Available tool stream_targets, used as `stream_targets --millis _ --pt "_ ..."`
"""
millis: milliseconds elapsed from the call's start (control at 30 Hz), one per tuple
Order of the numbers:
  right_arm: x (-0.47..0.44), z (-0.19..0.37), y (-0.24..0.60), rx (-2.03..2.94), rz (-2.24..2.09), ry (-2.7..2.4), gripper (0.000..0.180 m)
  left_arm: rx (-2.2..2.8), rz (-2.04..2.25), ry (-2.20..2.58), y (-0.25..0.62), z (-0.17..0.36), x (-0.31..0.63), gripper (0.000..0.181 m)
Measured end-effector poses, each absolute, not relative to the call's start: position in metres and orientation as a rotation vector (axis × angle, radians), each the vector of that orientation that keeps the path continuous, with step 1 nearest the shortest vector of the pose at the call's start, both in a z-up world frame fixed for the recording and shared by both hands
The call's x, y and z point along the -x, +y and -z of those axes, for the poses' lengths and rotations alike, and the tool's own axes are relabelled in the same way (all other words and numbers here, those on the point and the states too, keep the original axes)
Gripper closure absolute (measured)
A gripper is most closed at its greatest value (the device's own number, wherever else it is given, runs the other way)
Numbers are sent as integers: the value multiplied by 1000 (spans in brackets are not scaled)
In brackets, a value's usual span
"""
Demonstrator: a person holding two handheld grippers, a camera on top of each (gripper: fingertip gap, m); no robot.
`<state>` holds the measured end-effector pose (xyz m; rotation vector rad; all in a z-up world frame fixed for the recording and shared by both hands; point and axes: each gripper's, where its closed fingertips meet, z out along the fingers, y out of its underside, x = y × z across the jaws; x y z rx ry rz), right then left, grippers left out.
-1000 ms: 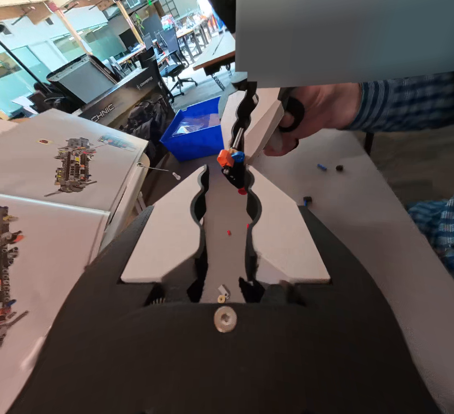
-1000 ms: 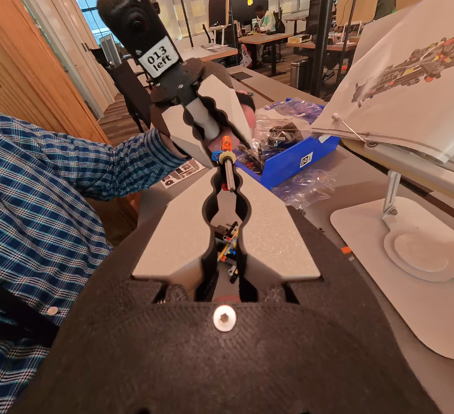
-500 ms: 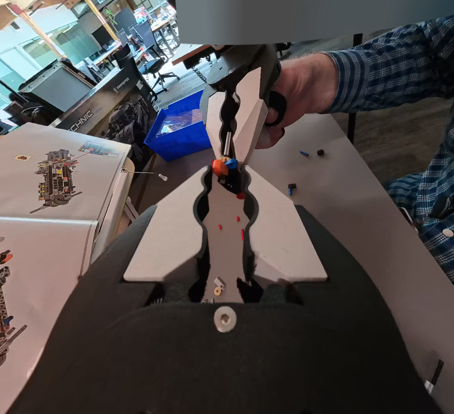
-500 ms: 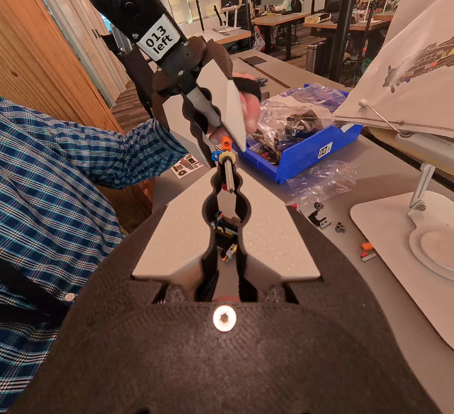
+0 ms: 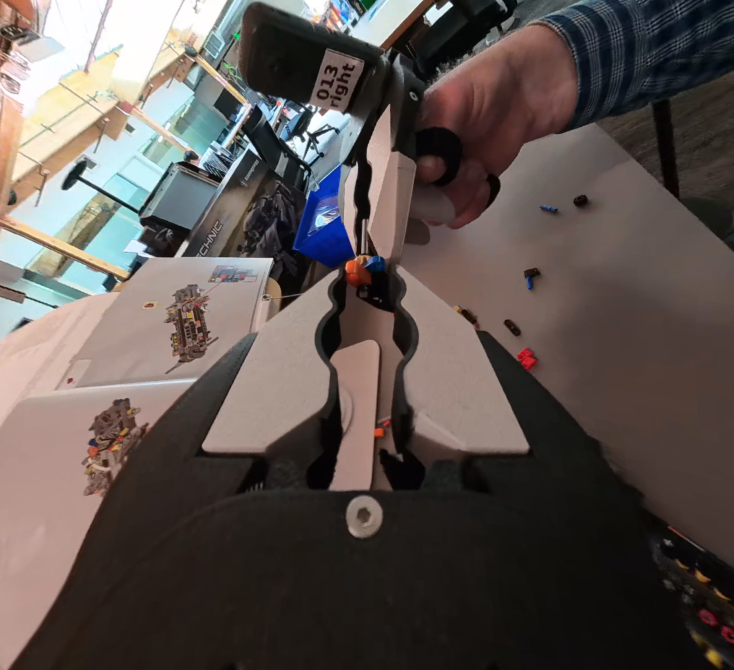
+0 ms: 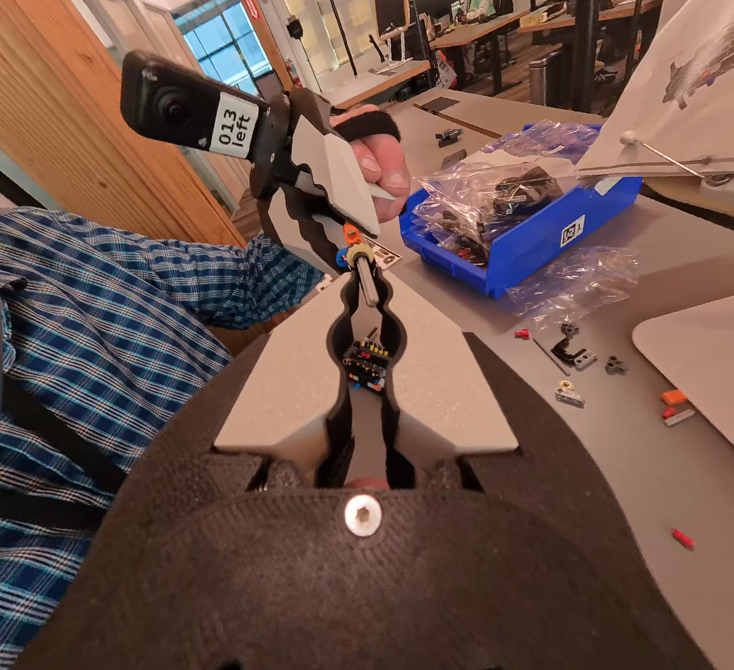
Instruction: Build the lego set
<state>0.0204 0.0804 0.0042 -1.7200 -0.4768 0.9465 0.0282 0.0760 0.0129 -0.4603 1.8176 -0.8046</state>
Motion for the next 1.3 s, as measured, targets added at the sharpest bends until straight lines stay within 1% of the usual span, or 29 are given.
stream_targets --millis 167,400,433,500,533,667,867,1167,1300 --pt "-18 -2 81 1719 -982 -447 175 417 737 1819 77 -11 -25 162" --pt "-15 -14 80 1635 -921 -484 174 573 1089 1745 76 -23 -22 165" --pt "-15 -14 80 1630 -905 -490 171 579 1125 1737 75 -24 -21 165" --pt "-12 -14 77 1623 -891 -516 170 589 1206 1711 73 -30 -19 166" --pt "-10 -16 76 1608 -878 -529 174 594 1234 1704 71 -31 -19 166" --pt "-10 -19 74 1615 -874 -528 175 604 1306 1673 71 -33 -18 165" --pt "-9 -15 74 1639 -913 -500 175 570 1175 1680 71 -30 -19 164" --pt "-6 -16 76 1640 -917 -494 175 534 1072 1704 71 -30 -15 155" --pt "-4 -16 77 1640 -931 -489 175 523 1034 1708 73 -30 -14 157"
